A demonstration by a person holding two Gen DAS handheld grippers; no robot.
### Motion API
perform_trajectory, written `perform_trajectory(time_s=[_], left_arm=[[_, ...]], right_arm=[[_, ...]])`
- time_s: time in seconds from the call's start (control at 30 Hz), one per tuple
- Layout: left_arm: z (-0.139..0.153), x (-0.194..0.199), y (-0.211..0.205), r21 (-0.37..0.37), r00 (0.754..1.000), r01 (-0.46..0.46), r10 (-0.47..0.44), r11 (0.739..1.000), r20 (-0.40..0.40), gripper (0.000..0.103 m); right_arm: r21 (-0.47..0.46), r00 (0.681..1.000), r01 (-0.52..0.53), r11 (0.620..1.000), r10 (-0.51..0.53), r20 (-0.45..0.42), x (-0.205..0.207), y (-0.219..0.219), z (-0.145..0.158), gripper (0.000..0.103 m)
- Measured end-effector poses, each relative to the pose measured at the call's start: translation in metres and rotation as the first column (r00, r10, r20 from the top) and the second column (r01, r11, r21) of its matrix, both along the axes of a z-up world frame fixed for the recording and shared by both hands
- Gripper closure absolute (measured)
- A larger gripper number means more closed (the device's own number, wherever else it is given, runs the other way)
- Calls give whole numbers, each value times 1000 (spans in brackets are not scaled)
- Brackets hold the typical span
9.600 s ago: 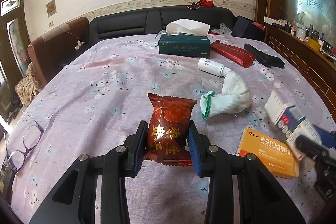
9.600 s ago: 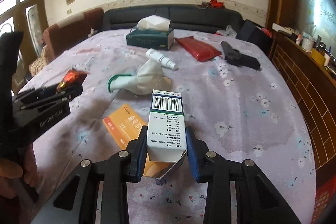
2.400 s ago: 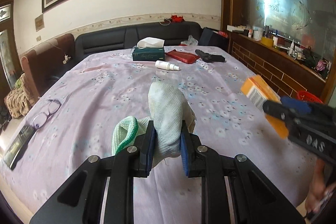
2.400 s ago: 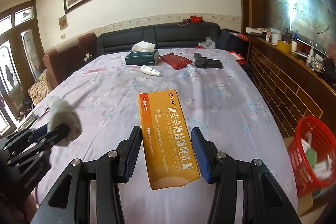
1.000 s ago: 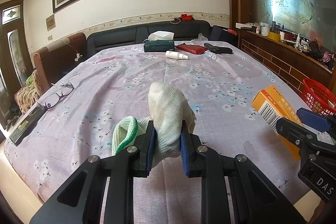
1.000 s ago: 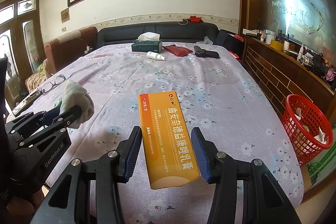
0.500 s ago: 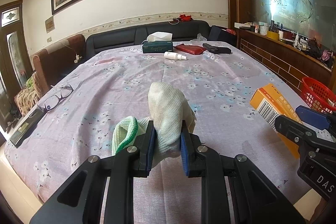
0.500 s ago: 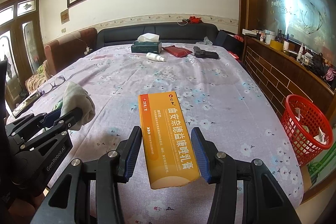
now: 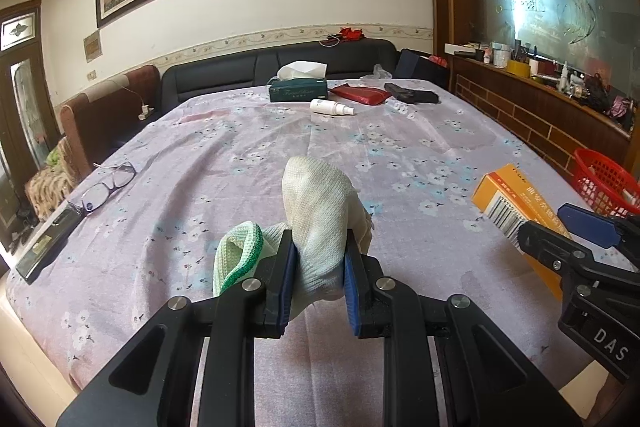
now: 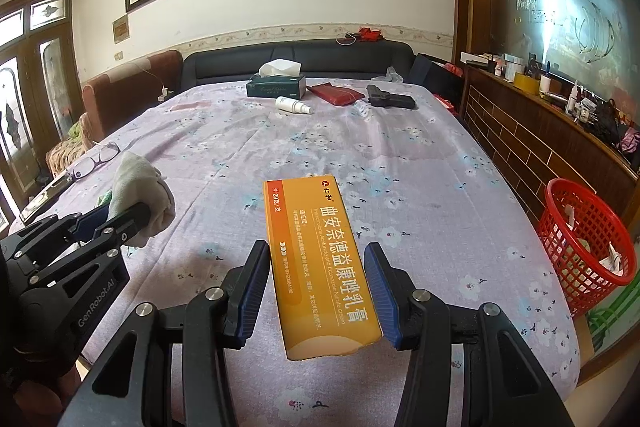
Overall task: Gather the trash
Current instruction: 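Lift the white sock and orange medicine box above the table, then carry both items over the red wastebasket and open both tools to drop them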
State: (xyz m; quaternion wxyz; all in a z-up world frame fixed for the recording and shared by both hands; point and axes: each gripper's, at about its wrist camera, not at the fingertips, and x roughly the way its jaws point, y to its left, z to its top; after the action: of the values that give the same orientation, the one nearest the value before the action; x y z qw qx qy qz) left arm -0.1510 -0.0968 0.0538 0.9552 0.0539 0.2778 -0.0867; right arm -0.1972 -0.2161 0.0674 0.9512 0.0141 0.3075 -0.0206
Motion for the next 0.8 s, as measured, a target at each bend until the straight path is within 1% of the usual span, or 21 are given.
perform_trajectory(time_s=[0.17, 0.33, 0.47, 0.53, 0.63, 0.73, 0.8], left_arm=[[7, 1, -3, -35, 998, 67, -67, 997, -2, 82], [11, 8, -12, -65, 990, 135, -138, 989, -34, 82], [18, 12, -35, -40, 980, 191, -193, 981, -39, 82], [24, 13, -50, -45, 972, 231, -232, 972, -41, 82], [33, 17, -75, -81, 948, 306, -312, 949, -70, 82], [40, 19, -107, -94, 919, 375, -383, 922, -91, 82], [45, 20, -131, -100, 896, 422, -431, 901, -102, 82]], right_arm=[[24, 1000, 20, 1000, -21, 11, 3, -11, 6, 50], [70, 999, 52, 996, -53, 8, 7, -31, 9, 50], [112, 996, 87, 990, -88, 7, 8, -53, 10, 50], [134, 993, 113, 985, -115, 12, 5, -68, 13, 50], [162, 986, 160, 974, -166, 22, -4, -95, 17, 50], [175, 972, 220, 960, -230, 39, -17, -127, 24, 50], [198, 959, 265, 944, -279, 48, -28, -155, 29, 50]])
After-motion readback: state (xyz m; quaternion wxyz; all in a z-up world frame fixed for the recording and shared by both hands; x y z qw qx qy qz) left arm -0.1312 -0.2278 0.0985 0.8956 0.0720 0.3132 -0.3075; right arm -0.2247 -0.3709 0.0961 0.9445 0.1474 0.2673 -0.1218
